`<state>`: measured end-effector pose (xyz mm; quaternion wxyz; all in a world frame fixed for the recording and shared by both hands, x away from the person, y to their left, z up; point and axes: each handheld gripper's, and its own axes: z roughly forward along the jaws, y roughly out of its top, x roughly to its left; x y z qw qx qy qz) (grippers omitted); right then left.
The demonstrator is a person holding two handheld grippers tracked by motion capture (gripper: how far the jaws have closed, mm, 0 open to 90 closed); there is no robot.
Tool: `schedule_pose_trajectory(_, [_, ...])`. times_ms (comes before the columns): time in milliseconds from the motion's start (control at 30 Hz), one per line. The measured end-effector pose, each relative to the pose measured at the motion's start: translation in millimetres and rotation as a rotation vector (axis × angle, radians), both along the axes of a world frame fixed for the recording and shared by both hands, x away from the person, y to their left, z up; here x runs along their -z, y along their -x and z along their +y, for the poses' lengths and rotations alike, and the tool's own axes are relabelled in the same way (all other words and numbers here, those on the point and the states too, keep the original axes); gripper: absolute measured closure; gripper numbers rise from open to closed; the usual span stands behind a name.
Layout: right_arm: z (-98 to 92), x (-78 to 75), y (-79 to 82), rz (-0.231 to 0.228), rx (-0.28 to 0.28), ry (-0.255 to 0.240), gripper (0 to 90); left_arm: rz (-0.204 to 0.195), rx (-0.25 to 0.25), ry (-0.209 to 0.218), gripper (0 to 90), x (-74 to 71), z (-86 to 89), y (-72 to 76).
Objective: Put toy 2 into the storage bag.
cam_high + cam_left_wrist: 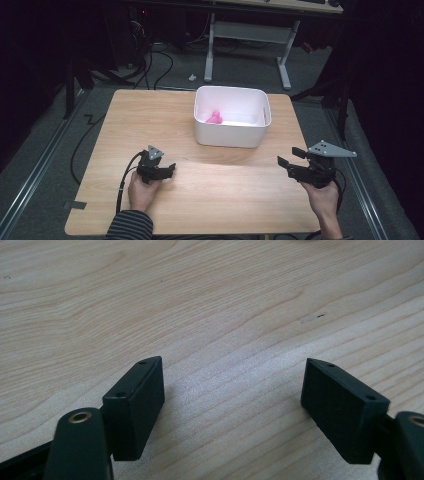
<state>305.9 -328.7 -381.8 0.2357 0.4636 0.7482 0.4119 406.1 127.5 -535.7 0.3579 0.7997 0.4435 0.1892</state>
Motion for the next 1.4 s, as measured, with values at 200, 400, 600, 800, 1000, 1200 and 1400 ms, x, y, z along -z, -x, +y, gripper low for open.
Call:
schedule_pose_trajectory(200, [9.7,13.8,-8.4,0.011,-0.015,-0.009,34.9,0.0,0.0,0.0,25.7,0.0,0.0,0.0])
schedule_pose_trajectory(400, [20.5,28.4,-16.8,0.029,-0.025,-0.008,35.1,0.0,0.0,0.0,25.7,0.0,0.0,0.0])
schedule_pose_trajectory(600, [28.6,43.3,-25.7,0.048,-0.034,0.0,35.3,0.0,0.0,0.0,25.6,0.0,0.0,0.0])
schedule_pose_trajectory(800, [32.9,56.4,-32.9,0.071,-0.032,-0.012,35.4,0.0,0.001,0.0,25.6,0.0,0.0,0.0])
schedule_pose_trajectory(1000, [36.5,70.8,-39.4,0.093,-0.03,-0.012,35.6,0.0,0.001,0.0,25.6,0.0,0.0,0.0])
schedule_pose_trajectory(1200, [40.3,84.8,-45.9,0.115,-0.028,0.005,35.7,0.0,0.001,0.0,25.6,0.0,0.0,0.0])
schedule_pose_trajectory(1400, [43.2,97.9,-50.9,0.139,-0.028,0.011,35.7,0.0,0.001,-0.001,25.6,0.0,0.0,0.0])
